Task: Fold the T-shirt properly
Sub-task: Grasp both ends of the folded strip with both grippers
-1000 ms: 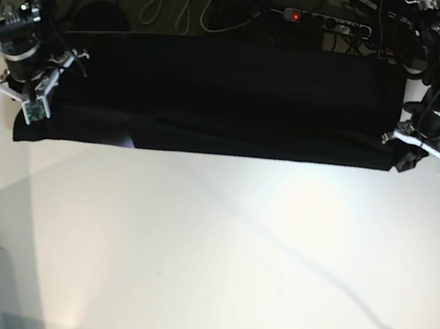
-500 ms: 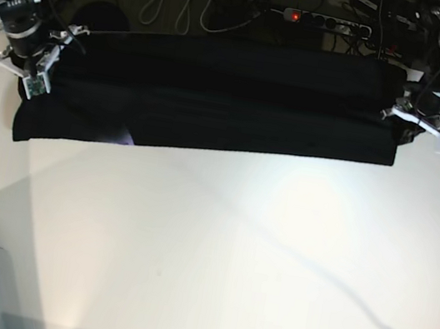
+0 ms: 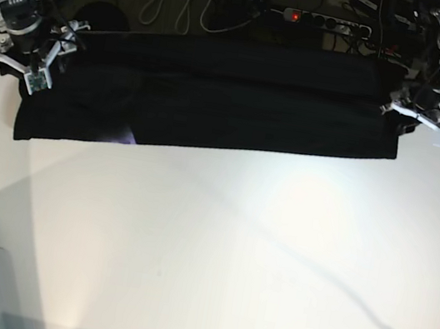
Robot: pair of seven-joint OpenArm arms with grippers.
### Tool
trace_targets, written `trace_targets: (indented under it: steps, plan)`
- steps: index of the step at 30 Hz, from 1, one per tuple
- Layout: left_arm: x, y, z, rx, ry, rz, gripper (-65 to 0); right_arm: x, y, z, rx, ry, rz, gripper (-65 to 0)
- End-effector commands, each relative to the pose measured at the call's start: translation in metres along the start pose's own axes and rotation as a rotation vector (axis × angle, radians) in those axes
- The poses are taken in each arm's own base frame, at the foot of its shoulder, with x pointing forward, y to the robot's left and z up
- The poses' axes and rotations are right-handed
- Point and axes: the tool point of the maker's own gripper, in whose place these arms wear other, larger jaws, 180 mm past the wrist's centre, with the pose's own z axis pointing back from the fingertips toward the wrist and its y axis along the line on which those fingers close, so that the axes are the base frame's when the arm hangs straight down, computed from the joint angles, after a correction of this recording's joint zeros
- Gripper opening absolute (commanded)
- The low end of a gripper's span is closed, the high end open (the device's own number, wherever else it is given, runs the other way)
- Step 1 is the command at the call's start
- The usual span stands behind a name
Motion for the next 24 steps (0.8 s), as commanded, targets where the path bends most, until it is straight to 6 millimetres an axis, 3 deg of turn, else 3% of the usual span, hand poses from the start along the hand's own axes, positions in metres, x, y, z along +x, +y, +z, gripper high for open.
trace_targets:
  steps: [1, 5, 8, 14, 24]
  plan:
    - [0.014, -0.001, 0.004, -0.01, -0.04, -0.02, -41.1, 0.011, -0.003, 0.005, -0.013, -0.042, 0.009, -26.4]
    - [0.015, -0.003, 0.011, -0.011, -0.048, -0.037, -24.9, 0.011, 0.002, 0.007, 0.003, -0.05, 0.016, -26.4]
    - [0.018, 0.001, 0.013, 0.0, -0.058, -0.037, -19.0, 0.011, 0.017, 0.005, 0.064, -0.051, 0.06, -26.4]
    - [0.012, 0.007, 0.004, 0.009, -0.045, 0.013, -18.4, 0.013, 0.021, -0.019, 0.1, -0.051, 0.002, -26.4]
    - [-0.016, 0.003, 0.006, 0.008, 0.0, 0.06, -18.4, -0.008, 0.026, -0.049, 0.16, 0.016, -0.067, -26.4]
